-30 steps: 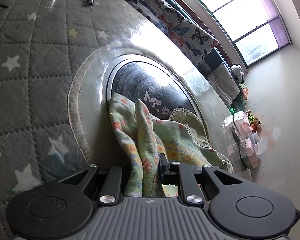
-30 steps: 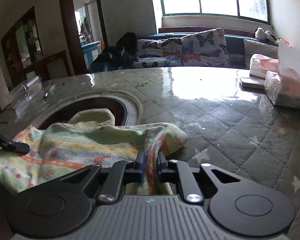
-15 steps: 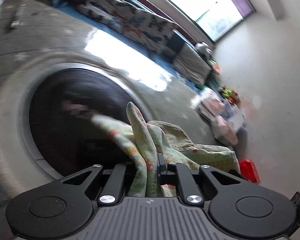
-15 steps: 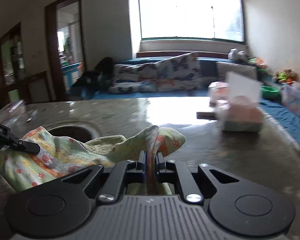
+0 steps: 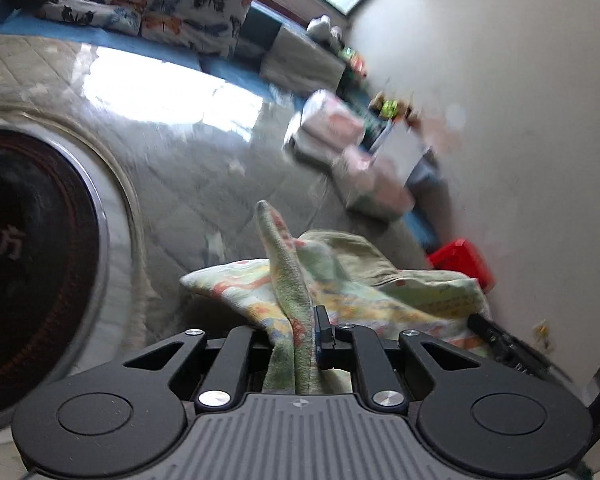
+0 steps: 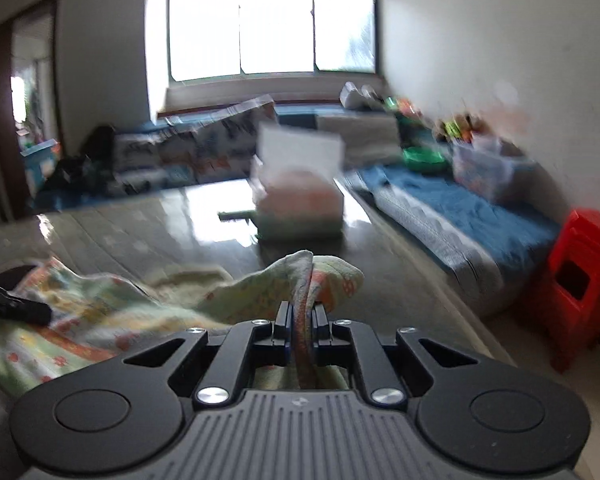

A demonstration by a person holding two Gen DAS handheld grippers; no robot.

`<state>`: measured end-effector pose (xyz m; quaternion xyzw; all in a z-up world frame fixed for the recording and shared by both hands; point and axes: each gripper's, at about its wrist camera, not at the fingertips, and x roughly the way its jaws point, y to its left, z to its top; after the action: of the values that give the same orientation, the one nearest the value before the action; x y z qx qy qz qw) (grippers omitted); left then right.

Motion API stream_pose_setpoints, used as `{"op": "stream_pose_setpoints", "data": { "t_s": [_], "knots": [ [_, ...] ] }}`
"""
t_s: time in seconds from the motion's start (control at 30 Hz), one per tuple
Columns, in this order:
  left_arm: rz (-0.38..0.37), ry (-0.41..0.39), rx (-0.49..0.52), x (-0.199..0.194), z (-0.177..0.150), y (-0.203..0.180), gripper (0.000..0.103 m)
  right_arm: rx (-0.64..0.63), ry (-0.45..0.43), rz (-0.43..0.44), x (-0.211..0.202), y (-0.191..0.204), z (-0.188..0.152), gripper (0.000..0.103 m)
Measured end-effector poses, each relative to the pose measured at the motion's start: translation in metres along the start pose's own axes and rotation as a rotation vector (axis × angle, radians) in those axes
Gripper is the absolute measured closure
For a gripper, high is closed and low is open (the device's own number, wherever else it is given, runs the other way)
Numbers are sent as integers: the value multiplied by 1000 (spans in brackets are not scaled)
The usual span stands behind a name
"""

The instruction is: Fold clothes

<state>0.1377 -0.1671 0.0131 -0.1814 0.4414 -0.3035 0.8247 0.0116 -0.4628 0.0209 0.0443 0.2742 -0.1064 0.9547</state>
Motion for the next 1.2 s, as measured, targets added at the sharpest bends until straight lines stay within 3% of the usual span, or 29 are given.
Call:
{"op": "stream_pose_setpoints", "data": {
  "t_s": [0.1,0.23,0.27,0.37,0.53,0.63,0.77,0.83,1.0,1.03,1.1,1.2],
  "knots": [
    [32,29,10,7,-6,5,85,21,76,-30,15,-13,-16,91],
    [100,13,18,0,-6,14,63,38,64,-63,15,-19,-19,87],
    [125,-10,27,-4,-2,16,62,38,51,-59,13,-18,-15,87],
    [151,-56,26,-16,8,21,62,40,21,5,10,-10,-5,87],
    [92,-61,59,-14,13,2,64,28,80,108,35,20,0,85],
    [56,-29,91,1,12,-12,68,13,111,125,50,35,2,85],
    [25,-7,125,23,15,-25,72,-13,120,117,62,44,7,72],
    [28,4,134,35,18,-29,72,-25,123,113,63,46,9,72],
    [56,27,136,51,14,-25,71,-74,110,132,42,53,6,61],
    [52,22,136,48,13,-25,71,-88,104,144,34,56,4,59],
    [40,19,140,40,10,-25,69,-116,95,164,19,62,-2,45],
    [23,5,168,19,0,-25,64,-155,90,196,-4,72,-16,43]
  ]
}}
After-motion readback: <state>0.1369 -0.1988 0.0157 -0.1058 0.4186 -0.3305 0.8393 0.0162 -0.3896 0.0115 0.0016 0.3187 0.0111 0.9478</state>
